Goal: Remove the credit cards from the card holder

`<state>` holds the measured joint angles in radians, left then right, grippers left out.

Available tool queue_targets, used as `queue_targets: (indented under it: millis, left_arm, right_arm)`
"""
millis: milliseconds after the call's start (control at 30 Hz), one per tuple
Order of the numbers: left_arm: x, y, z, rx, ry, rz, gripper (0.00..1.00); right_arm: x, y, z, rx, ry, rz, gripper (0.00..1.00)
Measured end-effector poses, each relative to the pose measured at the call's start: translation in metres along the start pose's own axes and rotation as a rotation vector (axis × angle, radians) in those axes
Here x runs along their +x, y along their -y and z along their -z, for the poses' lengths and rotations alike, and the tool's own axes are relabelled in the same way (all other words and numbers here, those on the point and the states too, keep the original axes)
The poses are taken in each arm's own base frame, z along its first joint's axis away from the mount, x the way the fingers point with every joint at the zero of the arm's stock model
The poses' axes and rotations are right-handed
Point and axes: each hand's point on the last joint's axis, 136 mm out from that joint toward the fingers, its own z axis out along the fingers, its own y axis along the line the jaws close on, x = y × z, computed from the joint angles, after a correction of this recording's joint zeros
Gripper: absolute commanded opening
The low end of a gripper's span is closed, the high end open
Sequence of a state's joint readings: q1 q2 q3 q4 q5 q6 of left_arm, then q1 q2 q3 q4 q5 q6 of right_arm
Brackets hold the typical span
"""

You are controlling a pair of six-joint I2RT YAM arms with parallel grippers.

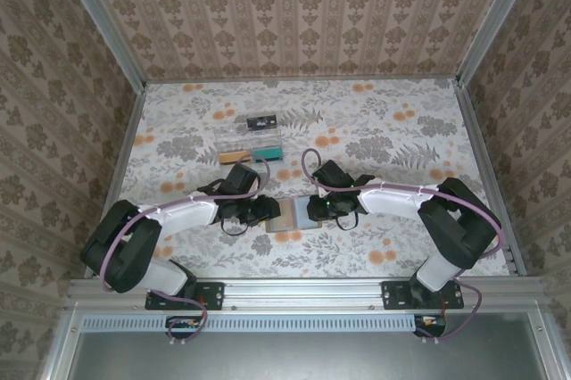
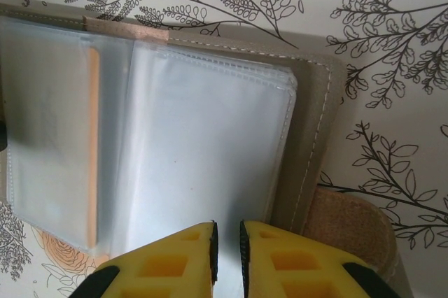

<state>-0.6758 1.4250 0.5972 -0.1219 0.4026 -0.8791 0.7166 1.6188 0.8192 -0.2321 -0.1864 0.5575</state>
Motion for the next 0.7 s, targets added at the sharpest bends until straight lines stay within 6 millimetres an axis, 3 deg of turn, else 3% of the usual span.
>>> queue_targets:
  millis: [467,700]
  left_arm:
    - [-0.006,0.018,0.003,0.022,0.011,-0.036,0.39]
    - [-0.004,0.017,0.002,0.015,0.004,-0.041,0.39]
  right_arm:
    - [0.001,-0.001,0.000,-0.001,-0.003,-0.013,0.19]
    - [0.004,-0.001,-0.003,0.004,-0.012,-0.017,0.19]
